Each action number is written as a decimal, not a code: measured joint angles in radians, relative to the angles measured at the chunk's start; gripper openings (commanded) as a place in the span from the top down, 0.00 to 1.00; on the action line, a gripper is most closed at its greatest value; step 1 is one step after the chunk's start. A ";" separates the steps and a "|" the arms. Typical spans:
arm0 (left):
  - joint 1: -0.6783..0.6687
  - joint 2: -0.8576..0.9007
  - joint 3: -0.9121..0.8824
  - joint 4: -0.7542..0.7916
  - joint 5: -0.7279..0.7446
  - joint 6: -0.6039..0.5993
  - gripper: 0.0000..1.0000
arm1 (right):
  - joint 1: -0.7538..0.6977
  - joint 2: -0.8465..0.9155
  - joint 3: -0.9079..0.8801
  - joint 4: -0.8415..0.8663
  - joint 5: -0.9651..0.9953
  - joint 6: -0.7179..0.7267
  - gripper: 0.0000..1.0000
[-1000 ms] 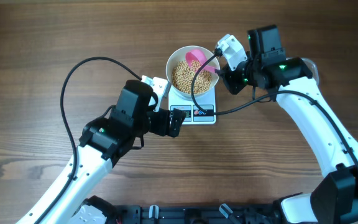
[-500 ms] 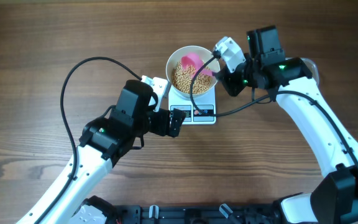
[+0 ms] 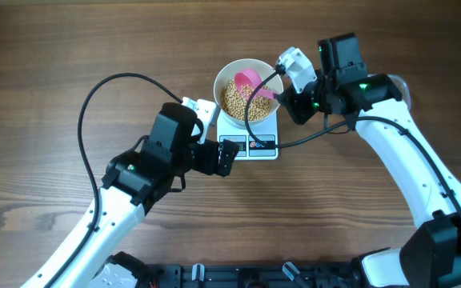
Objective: Scoop item into bowl and weigh 150g on scale
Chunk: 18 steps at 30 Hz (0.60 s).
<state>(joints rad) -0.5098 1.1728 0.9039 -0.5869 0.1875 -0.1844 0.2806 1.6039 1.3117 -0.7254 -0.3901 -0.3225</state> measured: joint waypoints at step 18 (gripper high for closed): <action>0.000 0.000 0.000 0.000 0.000 0.000 0.00 | 0.000 0.000 0.000 0.012 -0.066 0.135 0.96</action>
<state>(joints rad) -0.5098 1.1728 0.9039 -0.5869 0.1875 -0.1844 0.2806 1.6039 1.3117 -0.7136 -0.4564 -0.1875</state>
